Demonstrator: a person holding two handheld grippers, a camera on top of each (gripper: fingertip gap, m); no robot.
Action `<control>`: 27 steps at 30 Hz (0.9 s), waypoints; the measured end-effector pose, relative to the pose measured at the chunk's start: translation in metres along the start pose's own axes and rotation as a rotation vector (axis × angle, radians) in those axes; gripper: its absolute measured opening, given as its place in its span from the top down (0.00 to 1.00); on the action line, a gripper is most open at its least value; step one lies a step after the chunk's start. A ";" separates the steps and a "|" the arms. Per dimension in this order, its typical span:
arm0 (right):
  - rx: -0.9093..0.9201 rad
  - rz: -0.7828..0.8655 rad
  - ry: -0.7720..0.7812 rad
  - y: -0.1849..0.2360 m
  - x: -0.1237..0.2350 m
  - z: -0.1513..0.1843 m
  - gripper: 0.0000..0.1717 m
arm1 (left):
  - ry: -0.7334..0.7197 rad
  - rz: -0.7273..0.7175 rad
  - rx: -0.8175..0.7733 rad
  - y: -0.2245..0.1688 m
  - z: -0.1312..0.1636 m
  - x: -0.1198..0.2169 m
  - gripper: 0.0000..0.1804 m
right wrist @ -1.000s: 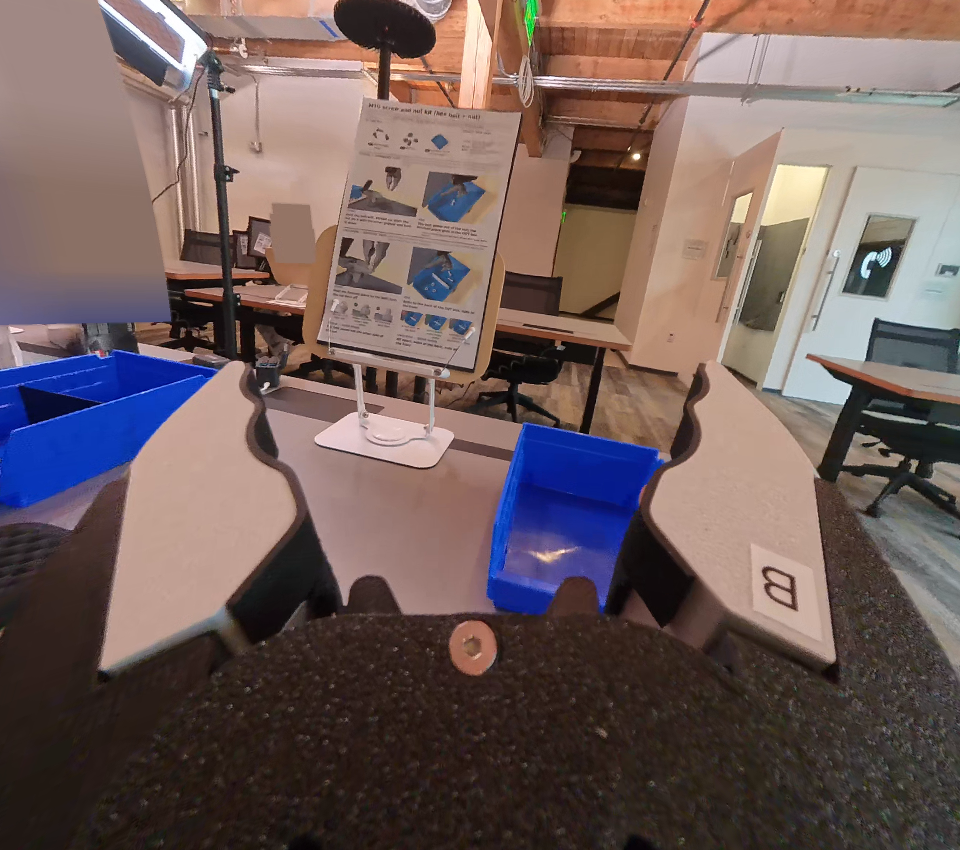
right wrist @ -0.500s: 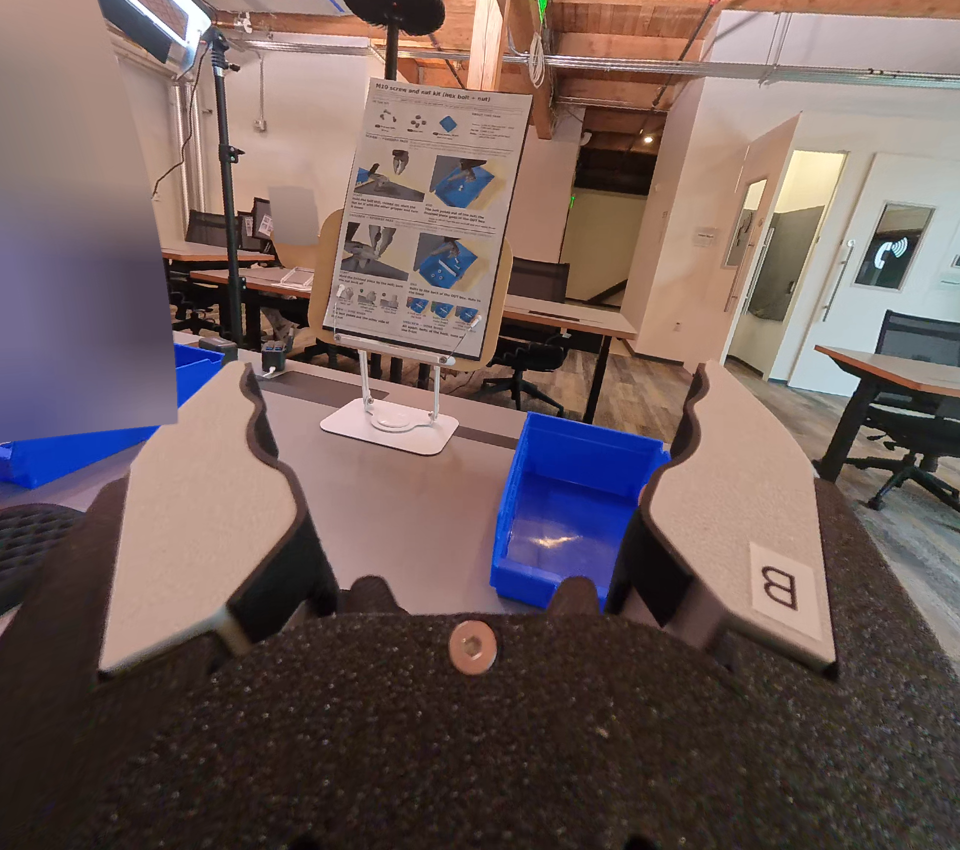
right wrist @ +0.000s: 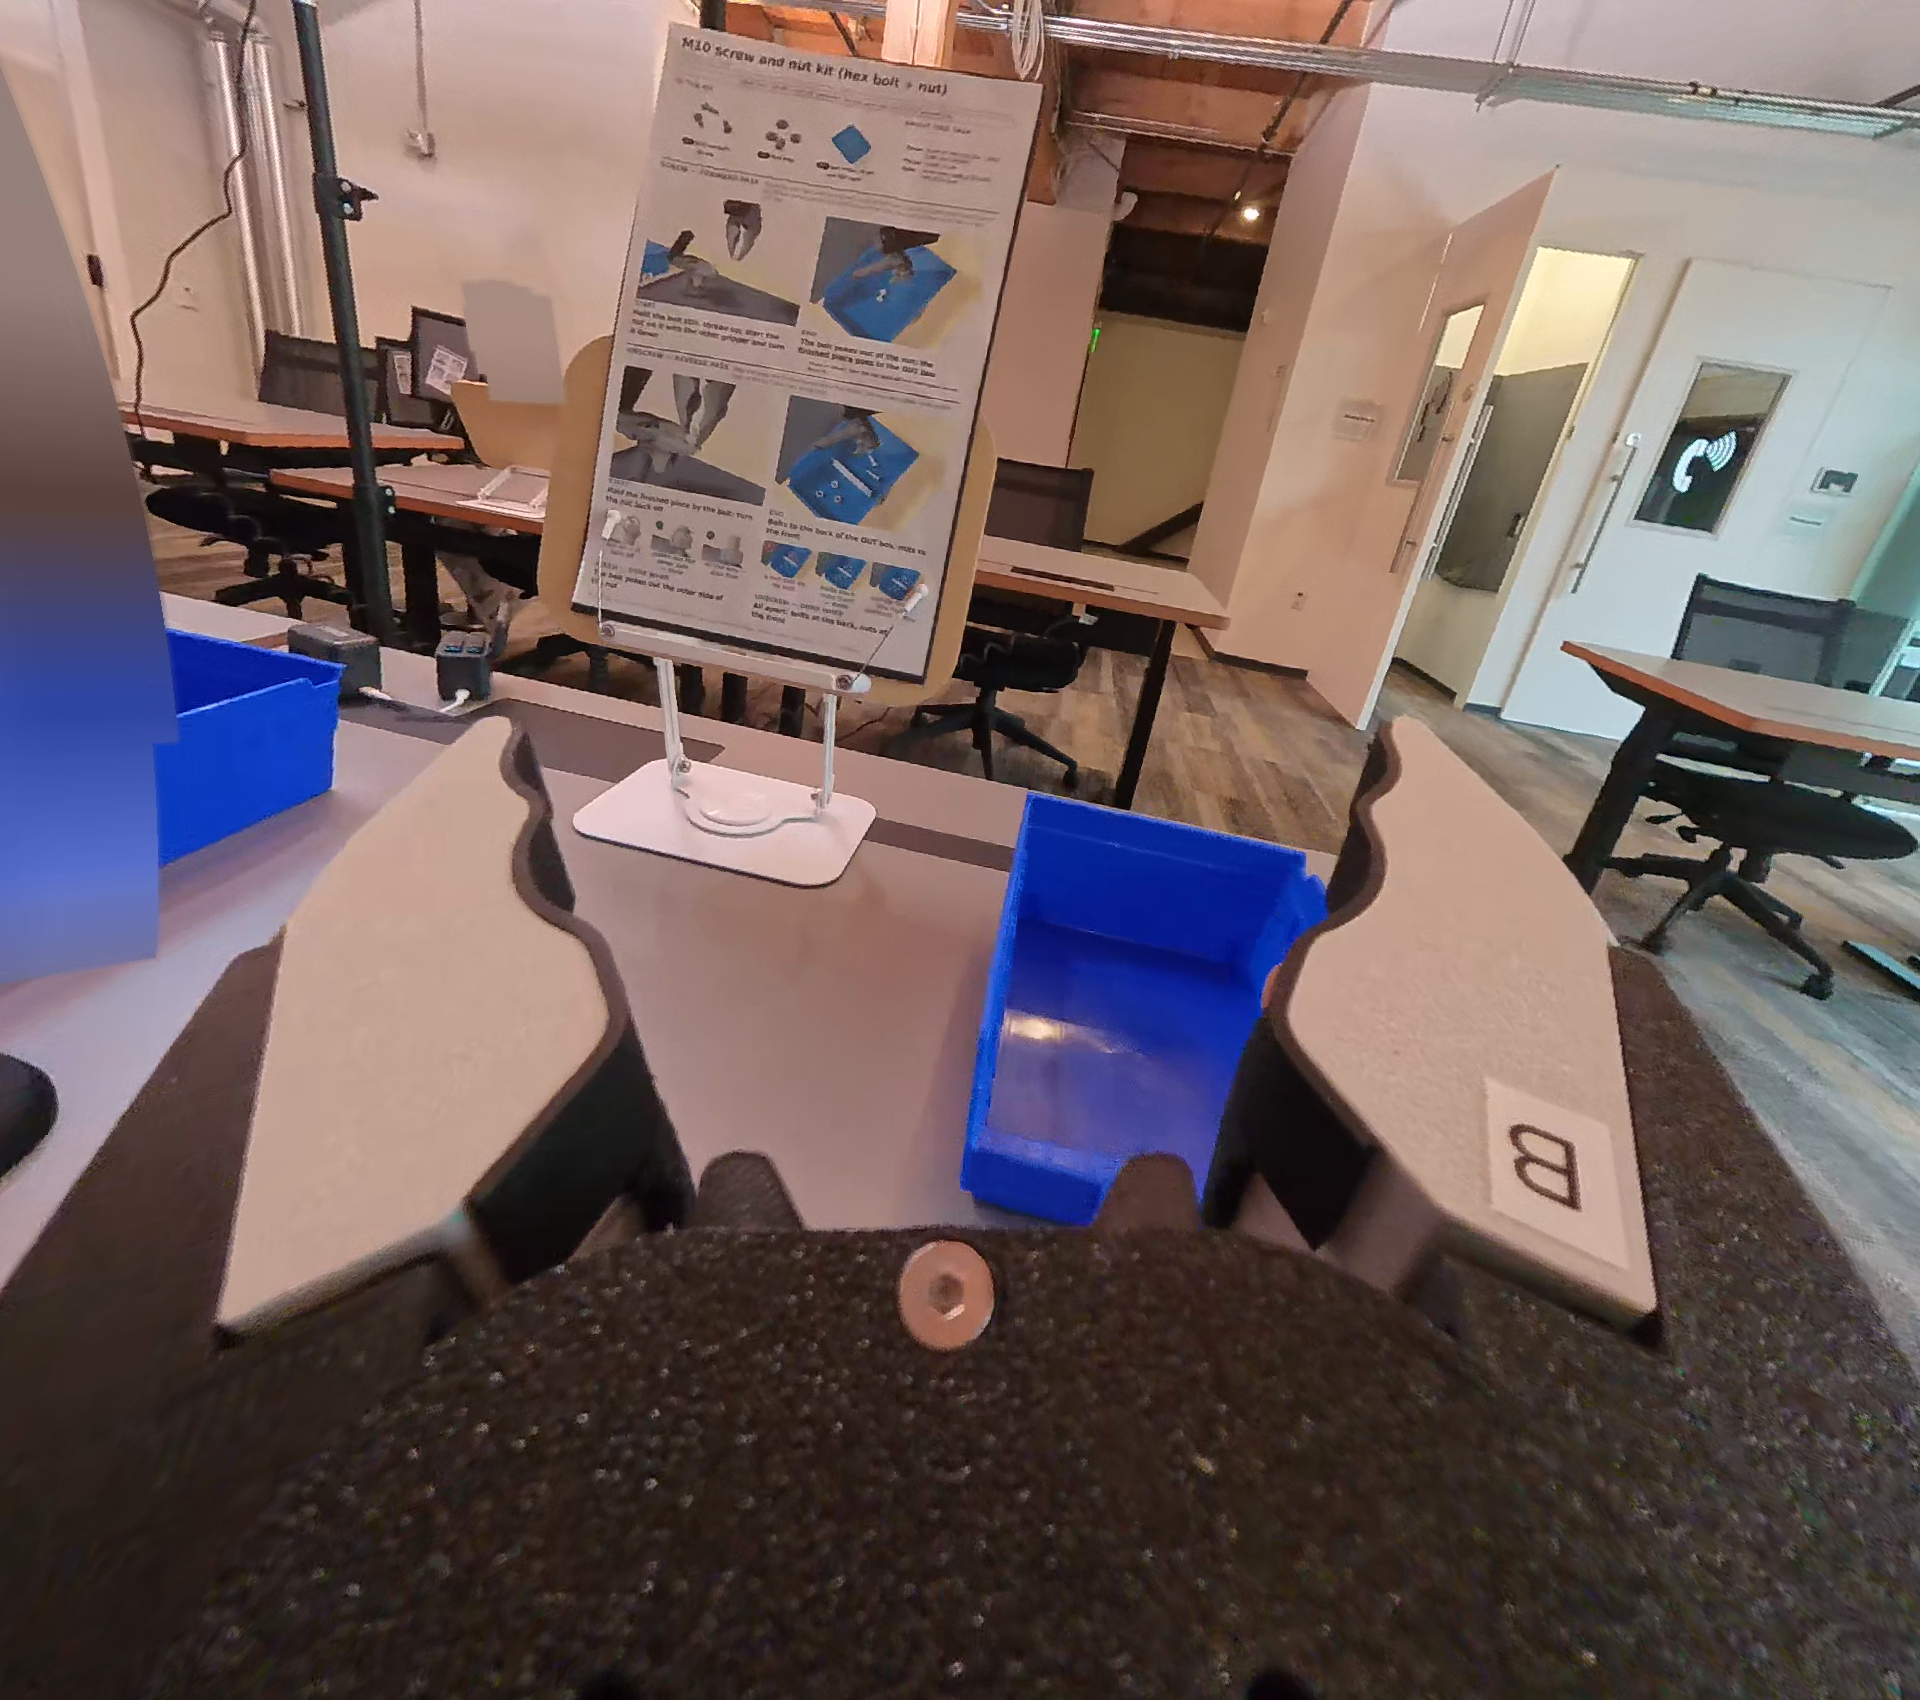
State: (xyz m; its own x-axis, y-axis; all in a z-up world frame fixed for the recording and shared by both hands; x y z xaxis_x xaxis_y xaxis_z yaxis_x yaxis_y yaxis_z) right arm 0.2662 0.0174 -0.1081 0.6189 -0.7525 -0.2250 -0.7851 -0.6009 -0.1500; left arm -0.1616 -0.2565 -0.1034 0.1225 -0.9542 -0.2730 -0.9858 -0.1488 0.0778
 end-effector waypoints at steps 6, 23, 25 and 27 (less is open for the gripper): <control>0.053 0.045 0.052 0.012 -0.027 0.006 0.19 | 0.046 0.004 0.016 -0.001 0.021 -0.035 0.21; -0.025 -0.224 0.083 0.065 -0.182 -0.005 0.18 | 0.113 0.054 0.013 0.017 0.020 -0.188 0.21; -0.042 -0.244 0.065 0.071 -0.202 -0.013 0.18 | 0.114 0.053 0.013 0.019 0.018 -0.210 0.22; -0.057 -0.242 0.053 0.074 -0.221 -0.019 0.18 | 0.116 0.039 0.005 0.020 0.017 -0.229 0.22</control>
State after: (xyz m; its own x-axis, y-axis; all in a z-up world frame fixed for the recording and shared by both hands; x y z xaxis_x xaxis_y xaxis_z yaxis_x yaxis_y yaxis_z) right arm 0.0712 0.1342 -0.0516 0.7905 -0.5968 -0.1378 -0.6120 -0.7786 -0.1386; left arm -0.2119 -0.0362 -0.0559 0.0965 -0.9828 -0.1575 -0.9906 -0.1103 0.0812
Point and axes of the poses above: each gripper's, where its closed fingertips meet, x back along the fingers, z out of its underside, y = z × x across the jaws, the point moved 8 cm from there along x, back along the fingers, and after that the axes turned 2 degrees about z, right-handed, at the moved point
